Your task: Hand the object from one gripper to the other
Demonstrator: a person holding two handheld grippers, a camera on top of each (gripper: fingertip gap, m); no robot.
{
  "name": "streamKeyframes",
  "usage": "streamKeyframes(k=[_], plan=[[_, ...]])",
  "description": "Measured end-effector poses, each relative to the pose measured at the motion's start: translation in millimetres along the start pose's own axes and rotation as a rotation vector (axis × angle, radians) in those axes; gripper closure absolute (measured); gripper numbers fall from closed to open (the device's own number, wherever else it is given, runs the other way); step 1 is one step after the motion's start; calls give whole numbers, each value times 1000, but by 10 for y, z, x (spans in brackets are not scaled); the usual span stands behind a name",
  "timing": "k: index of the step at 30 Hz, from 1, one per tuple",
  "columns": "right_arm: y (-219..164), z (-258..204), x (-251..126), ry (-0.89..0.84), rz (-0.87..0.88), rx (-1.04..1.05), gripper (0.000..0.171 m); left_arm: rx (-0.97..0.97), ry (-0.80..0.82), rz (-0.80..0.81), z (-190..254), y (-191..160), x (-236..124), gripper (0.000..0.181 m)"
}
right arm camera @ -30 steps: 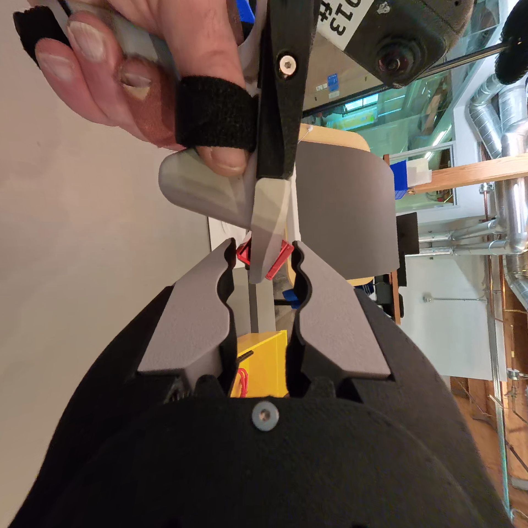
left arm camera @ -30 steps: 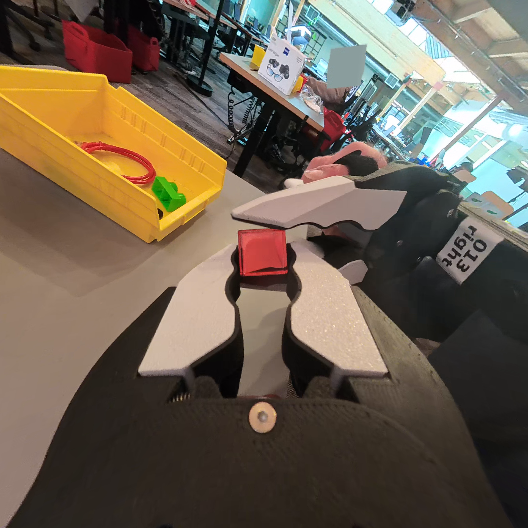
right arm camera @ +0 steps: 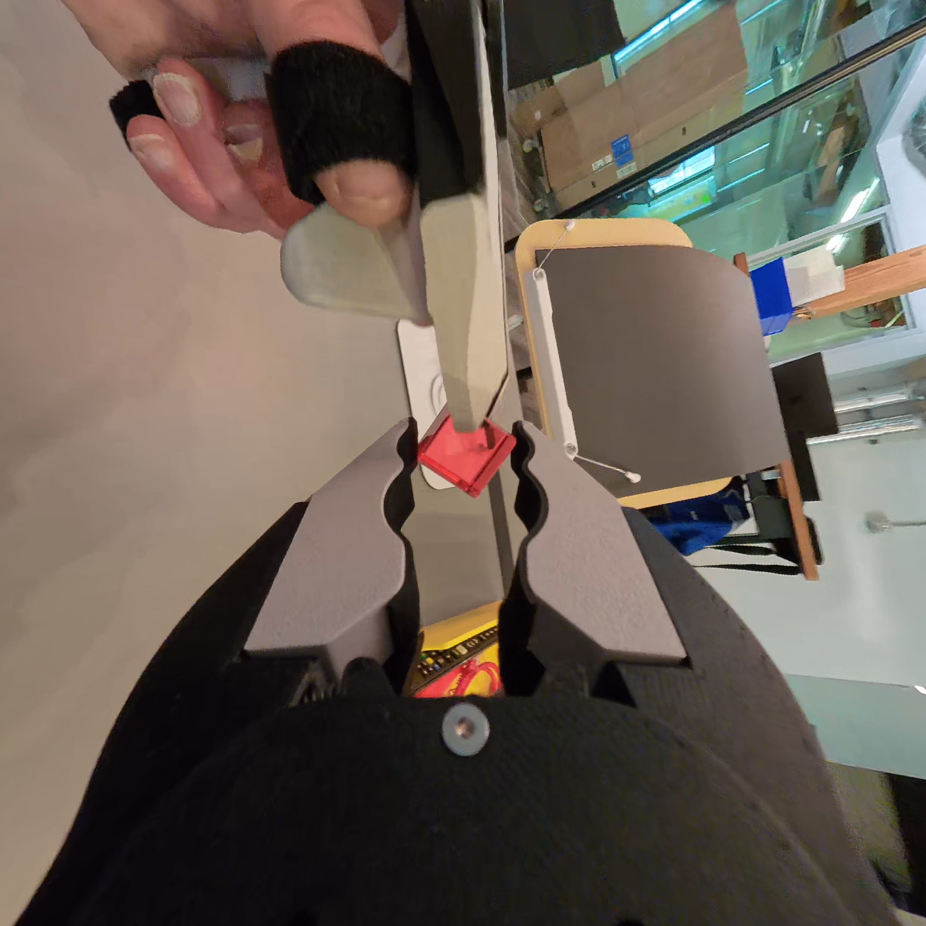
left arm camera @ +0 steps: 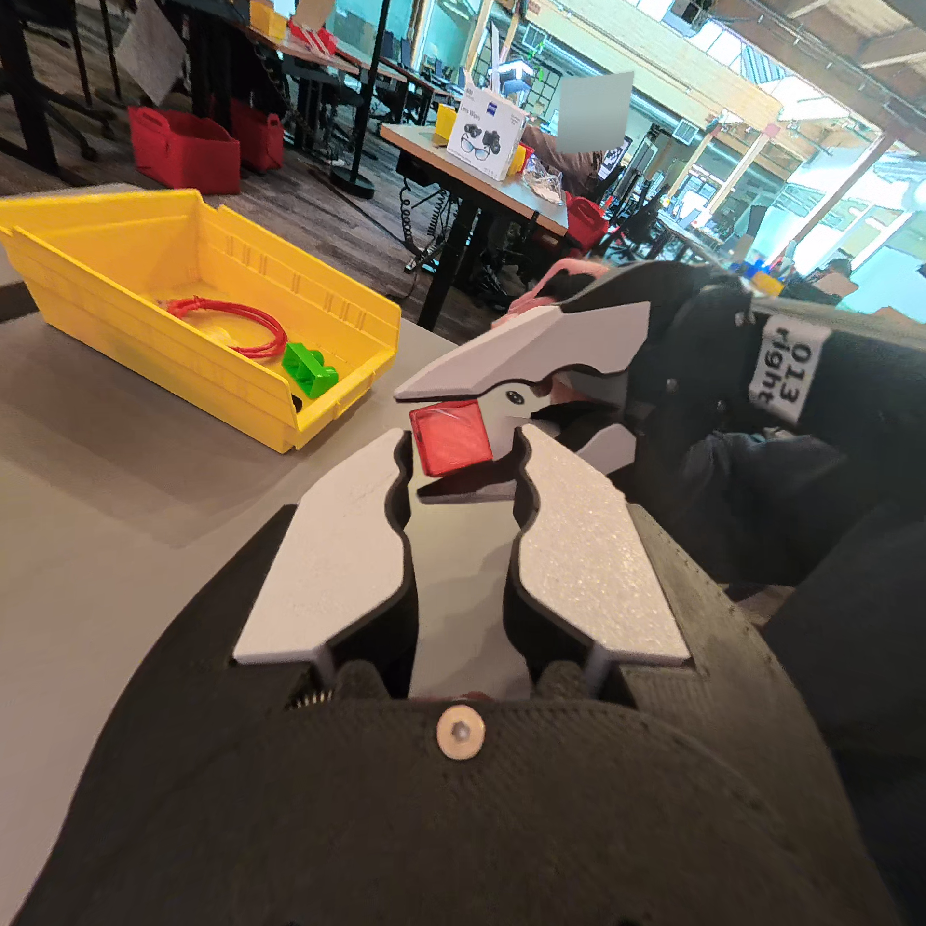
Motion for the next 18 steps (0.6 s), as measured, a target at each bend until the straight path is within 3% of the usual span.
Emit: streamKeyframes(k=[5, 13, 18], plan=[[-64, -14, -43, 167, 56, 231, 137, 305, 22, -6, 37, 77, -139, 140], [-113, -152, -153, 723, 134, 534, 137, 1306, 1, -237, 281, -116, -100, 135], [-100, -245, -231, 1006, 135, 582, 137, 1489, -84, -335, 322, -347, 25, 132]])
Point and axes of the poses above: each gripper's, where its closed fingertips meet, x out along the fingers, y out of its top, z = x × y across the jaws, the point moved 4 cm from there along -x, back along the fingers, and after that the axes turned 14 degrees about z, right-handed, at the moved point
